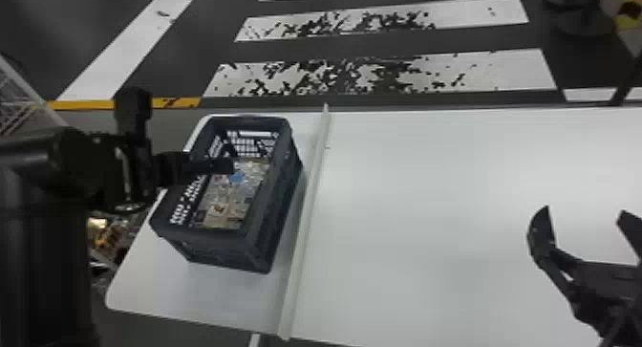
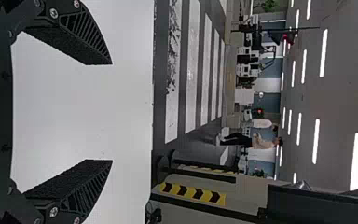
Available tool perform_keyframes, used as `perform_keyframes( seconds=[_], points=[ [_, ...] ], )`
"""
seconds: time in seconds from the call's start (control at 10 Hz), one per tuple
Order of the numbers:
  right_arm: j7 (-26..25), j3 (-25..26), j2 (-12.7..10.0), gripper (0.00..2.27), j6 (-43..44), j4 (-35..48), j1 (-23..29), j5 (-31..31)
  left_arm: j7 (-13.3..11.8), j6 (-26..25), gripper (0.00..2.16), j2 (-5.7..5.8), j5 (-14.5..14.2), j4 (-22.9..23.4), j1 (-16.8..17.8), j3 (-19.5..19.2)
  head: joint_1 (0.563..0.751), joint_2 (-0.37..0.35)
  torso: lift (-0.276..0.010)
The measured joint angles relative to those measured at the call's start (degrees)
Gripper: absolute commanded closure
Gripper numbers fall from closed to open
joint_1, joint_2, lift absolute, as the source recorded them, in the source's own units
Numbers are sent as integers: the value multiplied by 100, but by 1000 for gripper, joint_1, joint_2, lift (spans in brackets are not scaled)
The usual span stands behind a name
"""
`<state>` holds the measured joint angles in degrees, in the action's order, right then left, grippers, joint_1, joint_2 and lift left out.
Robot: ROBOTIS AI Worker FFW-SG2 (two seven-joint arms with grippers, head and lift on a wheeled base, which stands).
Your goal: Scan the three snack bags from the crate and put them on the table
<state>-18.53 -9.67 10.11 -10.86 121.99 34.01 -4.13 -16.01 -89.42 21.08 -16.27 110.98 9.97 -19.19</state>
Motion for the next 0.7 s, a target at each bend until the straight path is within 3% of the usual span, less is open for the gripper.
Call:
perform_keyframes(
  seconds=[0.2,0.4,0.7],
  points=[
    [-61,0,12,144,0,-36,-46,-8,-129,-52,211,109,136,-389,354,240,695,227,-94],
    [-95,0,17,144,12,-83,-109,-13,-284,-54,215,124,349,-708,683,512,695,211,-94],
    [-155,0,35,144,49,-169,-197,-32,-509,-55,215,124,598,-921,847,798,695,194,-94]
  ],
)
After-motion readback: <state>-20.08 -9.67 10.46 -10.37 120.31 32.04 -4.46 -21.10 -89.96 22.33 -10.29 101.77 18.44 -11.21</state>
